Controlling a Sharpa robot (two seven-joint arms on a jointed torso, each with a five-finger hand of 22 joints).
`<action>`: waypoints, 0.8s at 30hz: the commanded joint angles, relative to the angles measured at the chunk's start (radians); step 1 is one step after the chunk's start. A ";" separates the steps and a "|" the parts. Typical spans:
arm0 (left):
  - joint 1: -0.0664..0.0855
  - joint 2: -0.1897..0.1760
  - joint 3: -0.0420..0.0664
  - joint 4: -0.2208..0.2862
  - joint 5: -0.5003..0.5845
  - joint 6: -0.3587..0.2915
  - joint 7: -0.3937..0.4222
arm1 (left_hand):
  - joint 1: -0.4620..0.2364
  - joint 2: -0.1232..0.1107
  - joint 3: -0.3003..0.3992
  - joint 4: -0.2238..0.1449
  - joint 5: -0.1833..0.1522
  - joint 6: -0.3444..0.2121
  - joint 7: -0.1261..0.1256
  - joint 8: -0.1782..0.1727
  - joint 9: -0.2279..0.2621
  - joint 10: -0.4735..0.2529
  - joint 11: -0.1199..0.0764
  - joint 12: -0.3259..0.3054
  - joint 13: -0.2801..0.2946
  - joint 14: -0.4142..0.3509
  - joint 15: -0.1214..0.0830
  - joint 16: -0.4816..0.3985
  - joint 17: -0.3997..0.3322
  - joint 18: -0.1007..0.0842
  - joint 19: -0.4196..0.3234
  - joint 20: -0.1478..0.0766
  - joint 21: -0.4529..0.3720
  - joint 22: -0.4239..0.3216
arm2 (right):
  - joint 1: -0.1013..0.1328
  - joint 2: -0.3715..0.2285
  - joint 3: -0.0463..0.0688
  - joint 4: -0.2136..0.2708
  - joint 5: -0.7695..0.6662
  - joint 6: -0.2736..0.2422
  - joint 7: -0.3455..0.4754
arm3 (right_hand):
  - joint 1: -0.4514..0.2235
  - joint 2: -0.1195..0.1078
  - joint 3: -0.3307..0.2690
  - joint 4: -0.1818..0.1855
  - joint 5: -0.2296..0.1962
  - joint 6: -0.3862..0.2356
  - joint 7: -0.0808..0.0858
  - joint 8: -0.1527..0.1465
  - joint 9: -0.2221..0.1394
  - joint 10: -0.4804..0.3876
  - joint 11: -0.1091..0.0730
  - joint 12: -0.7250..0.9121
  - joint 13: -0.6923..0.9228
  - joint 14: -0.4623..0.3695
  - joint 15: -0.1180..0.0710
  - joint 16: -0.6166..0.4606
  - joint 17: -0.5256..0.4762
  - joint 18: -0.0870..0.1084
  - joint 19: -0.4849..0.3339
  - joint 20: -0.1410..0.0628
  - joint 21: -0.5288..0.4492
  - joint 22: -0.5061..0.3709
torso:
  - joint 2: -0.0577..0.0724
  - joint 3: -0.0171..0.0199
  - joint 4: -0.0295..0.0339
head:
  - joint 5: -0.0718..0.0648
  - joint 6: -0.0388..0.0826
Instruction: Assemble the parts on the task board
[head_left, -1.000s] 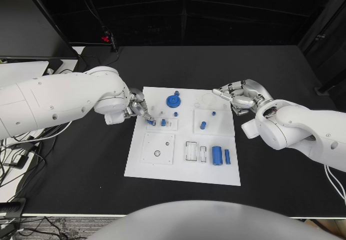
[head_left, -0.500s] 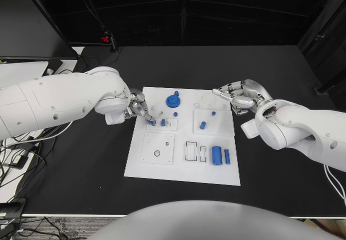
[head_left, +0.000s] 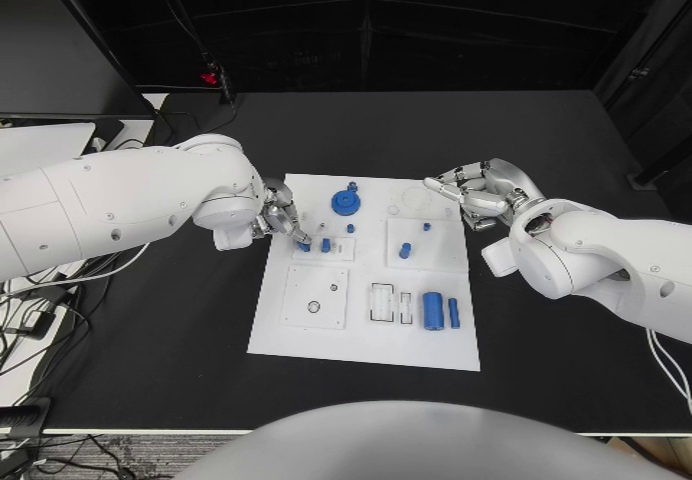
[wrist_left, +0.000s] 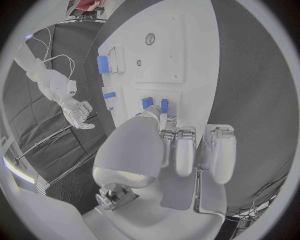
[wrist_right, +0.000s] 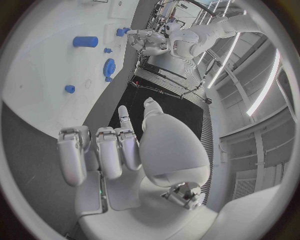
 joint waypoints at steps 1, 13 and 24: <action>-0.002 0.004 -0.001 -0.001 -0.005 0.024 -0.005 | 0.000 0.007 0.005 0.002 -0.005 0.020 -0.021 0.001 0.001 0.110 -0.003 -0.005 0.155 0.107 0.002 0.001 0.263 -0.014 0.104 -0.006 0.003 0.263 | 0.001 0.000 0.000 0.002 0.007 0.008 0.009 | 0.001 0.012 -0.005 0.001 0.005 -0.005 -0.001 0.003 0.001 0.106 0.005 0.002 0.263 0.106 0.005 0.002 0.263 -0.007 0.102 0.006 0.003 0.263 | -0.001 -0.0002 0.0002 | -0.001 0.000; -0.004 0.007 -0.001 -0.005 -0.006 0.029 -0.007 | -0.093 0.022 -0.034 0.001 -0.112 0.019 -0.012 -0.008 -0.001 0.110 0.006 -0.005 0.155 0.107 0.010 0.001 0.263 -0.014 0.104 -0.001 0.003 0.263 | 0.001 0.000 0.000 0.003 0.008 0.009 0.008 | 0.001 0.014 -0.007 0.002 0.005 -0.006 -0.001 0.005 0.002 0.106 0.005 0.002 0.263 0.106 0.005 0.002 0.263 -0.007 0.102 0.006 0.003 0.263 | 0.000 -0.0003 0.0010 | -0.001 0.000; -0.006 0.009 -0.001 -0.009 -0.006 0.027 0.005 | -0.321 0.038 -0.181 0.003 -0.376 0.024 -0.006 -0.015 -0.004 0.110 0.010 -0.005 0.155 0.107 0.023 0.001 0.263 -0.014 0.104 0.012 0.003 0.263 | 0.001 0.001 0.000 0.001 0.008 0.009 0.008 | 0.001 0.014 -0.007 0.002 0.005 -0.006 -0.001 0.005 0.002 0.106 0.005 0.002 0.263 0.106 0.005 0.002 0.263 -0.007 0.102 0.006 0.003 0.263 | -0.001 -0.0002 0.0007 | -0.002 0.000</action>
